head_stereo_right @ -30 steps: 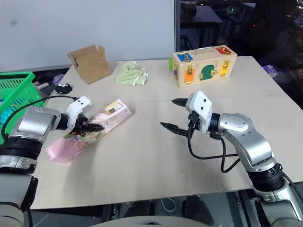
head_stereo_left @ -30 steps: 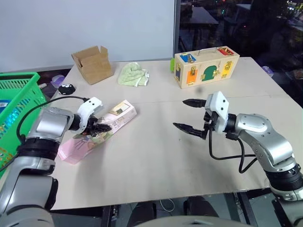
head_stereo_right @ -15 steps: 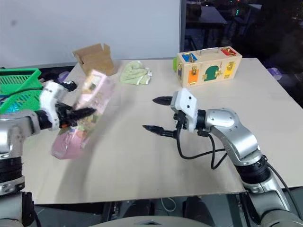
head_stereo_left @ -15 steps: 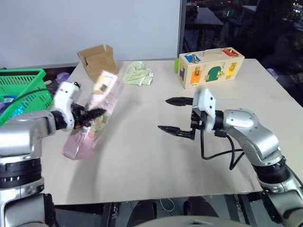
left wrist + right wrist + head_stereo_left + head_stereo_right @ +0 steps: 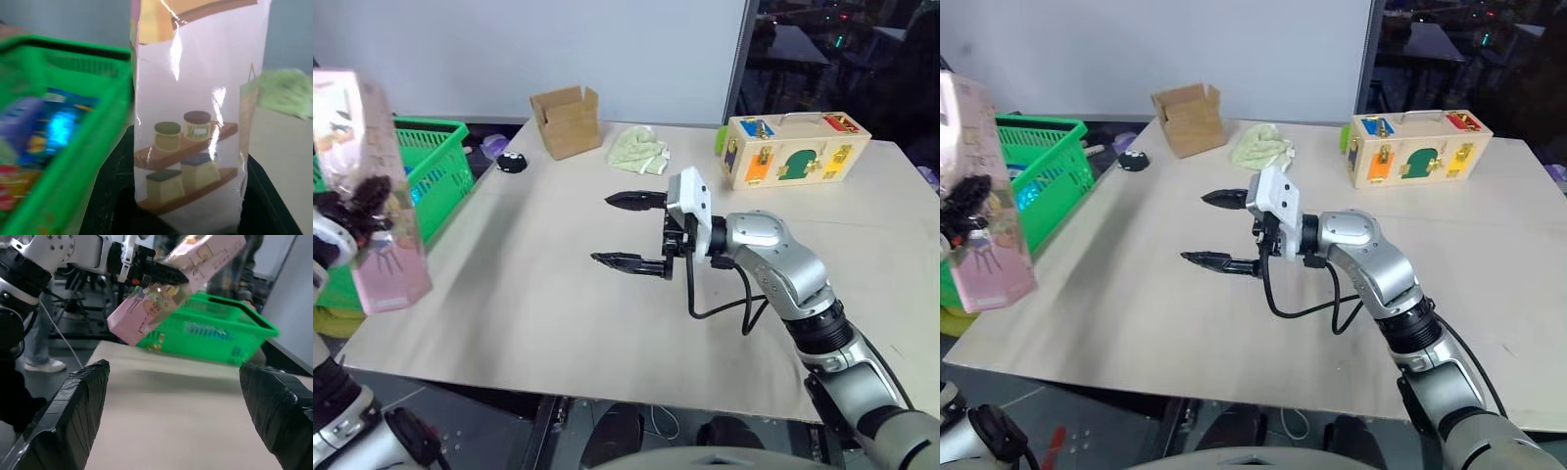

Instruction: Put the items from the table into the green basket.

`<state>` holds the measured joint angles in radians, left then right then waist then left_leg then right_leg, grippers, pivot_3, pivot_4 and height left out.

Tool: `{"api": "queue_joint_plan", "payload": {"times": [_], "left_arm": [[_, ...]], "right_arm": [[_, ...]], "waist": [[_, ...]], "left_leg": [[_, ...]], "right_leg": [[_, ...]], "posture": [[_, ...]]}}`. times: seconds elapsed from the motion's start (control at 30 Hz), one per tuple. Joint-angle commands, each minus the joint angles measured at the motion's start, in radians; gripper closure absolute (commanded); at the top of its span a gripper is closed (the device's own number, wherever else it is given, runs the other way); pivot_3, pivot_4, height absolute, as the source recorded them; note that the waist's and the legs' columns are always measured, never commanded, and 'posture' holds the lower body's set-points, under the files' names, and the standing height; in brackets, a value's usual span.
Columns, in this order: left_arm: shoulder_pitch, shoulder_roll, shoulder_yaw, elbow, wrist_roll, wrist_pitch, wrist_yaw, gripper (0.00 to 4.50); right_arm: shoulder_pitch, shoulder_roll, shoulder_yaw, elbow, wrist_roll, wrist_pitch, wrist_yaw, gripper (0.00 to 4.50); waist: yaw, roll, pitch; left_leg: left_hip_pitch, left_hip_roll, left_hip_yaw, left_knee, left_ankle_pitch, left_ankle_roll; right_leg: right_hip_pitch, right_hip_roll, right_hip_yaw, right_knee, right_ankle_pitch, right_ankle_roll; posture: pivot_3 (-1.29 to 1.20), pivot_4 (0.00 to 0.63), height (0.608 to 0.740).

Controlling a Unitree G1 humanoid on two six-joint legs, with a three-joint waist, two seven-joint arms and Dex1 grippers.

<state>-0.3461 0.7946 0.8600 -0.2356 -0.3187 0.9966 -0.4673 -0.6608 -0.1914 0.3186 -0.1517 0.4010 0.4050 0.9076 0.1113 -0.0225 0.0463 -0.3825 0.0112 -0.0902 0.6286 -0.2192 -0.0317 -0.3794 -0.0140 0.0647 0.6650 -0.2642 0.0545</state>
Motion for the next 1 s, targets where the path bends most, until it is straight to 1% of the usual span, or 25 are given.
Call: {"api": "queue_joint_plan", "payload": {"times": [0.03,0.2,0.3,0.33,0.4,0.5,0.53,0.63,0.67,0.7,0.73,0.77,0.9,0.97,1.0], "left_arm": [[-0.084,0.151,-0.021,0.212,0.102,-0.293,0.066,2.97],[-0.284,0.329,-0.183,0.696,0.203,-0.697,0.103,2.97],[-0.447,0.389,-0.305,0.984,0.269,-0.935,0.116,2.97],[-0.509,0.397,-0.354,1.072,0.295,-1.004,0.117,2.97],[-0.632,0.406,-0.456,1.233,0.367,-1.098,0.132,2.97],[-0.771,0.403,-0.549,1.419,0.437,-1.122,0.167,2.97],[-0.793,0.405,-0.574,1.457,0.457,-1.130,0.174,2.70],[-0.802,0.431,-0.633,1.517,0.525,-1.180,0.331,1.89],[-0.792,0.440,-0.652,1.523,0.545,-1.207,0.377,1.48],[-0.786,0.445,-0.666,1.528,0.558,-1.226,0.402,0.96],[-0.775,0.444,-0.661,1.530,0.548,-1.250,0.394,0.51],[-0.766,0.440,-0.650,1.532,0.530,-1.267,0.381,0.51],[-0.730,0.417,-0.602,1.522,0.451,-1.316,0.288,0.51],[-0.669,0.384,-0.560,1.475,0.379,-1.353,0.207,0.51],[-0.635,0.356,-0.531,1.432,0.320,-1.345,0.125,0.51]], "right_arm": [[-0.035,0.033,-0.027,-0.003,-0.002,-0.012,-0.042,0.00],[-0.038,0.038,-0.032,-0.006,-0.009,-0.011,-0.054,0.00],[-0.035,0.035,-0.036,-0.016,-0.011,-0.008,-0.063,0.00],[-0.035,0.033,-0.039,-0.017,-0.011,-0.007,-0.064,0.00],[-0.033,0.028,-0.042,-0.022,-0.014,-0.006,-0.069,0.00],[-0.025,0.022,-0.046,-0.032,-0.016,-0.002,-0.077,0.00],[-0.024,0.021,-0.048,-0.034,-0.015,0.001,-0.081,0.00],[-0.016,0.017,-0.051,-0.047,-0.017,0.004,-0.093,0.00],[-0.013,0.013,-0.053,-0.053,-0.017,0.008,-0.098,0.00],[-0.011,0.011,-0.055,-0.058,-0.016,0.011,-0.103,0.00],[-0.007,0.007,-0.057,-0.065,-0.015,0.014,-0.107,0.00],[-0.003,0.003,-0.058,-0.070,-0.014,0.016,-0.111,0.00],[0.009,-0.011,-0.062,-0.081,-0.014,0.021,-0.121,0.00],[0.022,-0.030,-0.070,-0.084,-0.025,0.019,-0.128,0.00],[0.032,-0.040,-0.074,-0.087,-0.030,0.019,-0.132,0.00]], "waist": [[0.008,0.000,0.000],[0.022,-0.002,-0.001],[0.028,-0.004,-0.002],[0.029,-0.004,-0.002],[0.031,-0.007,-0.004],[0.026,-0.008,-0.004],[0.020,-0.008,-0.004],[0.004,-0.008,-0.004],[-0.005,-0.009,-0.004],[-0.013,-0.010,-0.004],[-0.021,-0.012,-0.004],[-0.024,-0.012,-0.004],[-0.036,-0.010,-0.003],[-0.038,-0.010,-0.003],[-0.037,-0.009,-0.003]], "left_leg": [[0.000,0.000,0.000,-0.001,0.000,-0.001],[0.000,-0.001,-0.001,-0.006,0.001,-0.002],[-0.001,-0.002,0.000,-0.006,0.001,-0.002],[-0.001,-0.002,0.000,-0.006,0.001,-0.002],[-0.001,-0.002,0.000,-0.006,0.002,-0.002],[-0.002,-0.001,0.000,-0.006,0.002,-0.002],[-0.002,-0.001,0.000,-0.005,0.002,-0.002],[-0.002,-0.001,0.000,-0.005,0.002,-0.002],[-0.002,-0.001,0.000,-0.005,0.002,-0.002],[-0.002,0.000,0.000,-0.005,0.002,-0.002],[-0.002,0.000,0.000,-0.006,0.002,-0.002],[-0.002,0.001,0.000,-0.006,0.001,-0.002],[-0.001,0.000,0.000,-0.008,0.001,-0.002],[-0.001,0.000,0.000,-0.008,0.002,-0.002],[-0.001,0.000,0.000,-0.008,0.002,-0.002]], "right_leg": [[0.000,0.000,0.000,0.000,0.000,0.000],[-0.001,-0.001,-0.001,-0.003,-0.001,-0.002],[-0.001,-0.001,-0.002,-0.004,0.000,0.000],[-0.001,-0.001,-0.002,-0.003,0.000,0.000],[-0.001,-0.001,-0.003,-0.003,0.000,0.000],[-0.001,-0.001,-0.003,-0.002,0.000,0.000],[-0.001,0.000,-0.003,-0.002,0.000,0.000],[-0.001,0.000,-0.003,-0.002,-0.002,0.004],[-0.001,0.000,-0.003,-0.002,-0.002,0.004],[-0.002,0.000,-0.003,-0.002,-0.002,0.004],[-0.002,0.000,-0.003,-0.002,-0.002,0.004],[-0.002,0.000,-0.003,-0.002,0.000,0.000],[-0.002,-0.001,-0.003,-0.001,0.000,0.000],[-0.002,-0.001,-0.003,-0.001,0.000,0.000],[-0.001,-0.001,-0.003,-0.001,0.000,0.000]], "posture": [[0.31,0.000,0.740],[0.28,0.000,0.740],[0.28,0.000,0.740],[0.24,0.000,0.740],[0.24,0.000,0.740],[0.22,0.000,0.740],[0.22,0.000,0.740],[0.19,0.000,0.740],[0.18,0.000,0.740],[0.18,0.000,0.740],[0.17,0.000,0.740],[0.17,0.000,0.740],[0.17,0.000,0.740],[0.17,0.000,0.740],[0.17,0.000,0.740]]}}
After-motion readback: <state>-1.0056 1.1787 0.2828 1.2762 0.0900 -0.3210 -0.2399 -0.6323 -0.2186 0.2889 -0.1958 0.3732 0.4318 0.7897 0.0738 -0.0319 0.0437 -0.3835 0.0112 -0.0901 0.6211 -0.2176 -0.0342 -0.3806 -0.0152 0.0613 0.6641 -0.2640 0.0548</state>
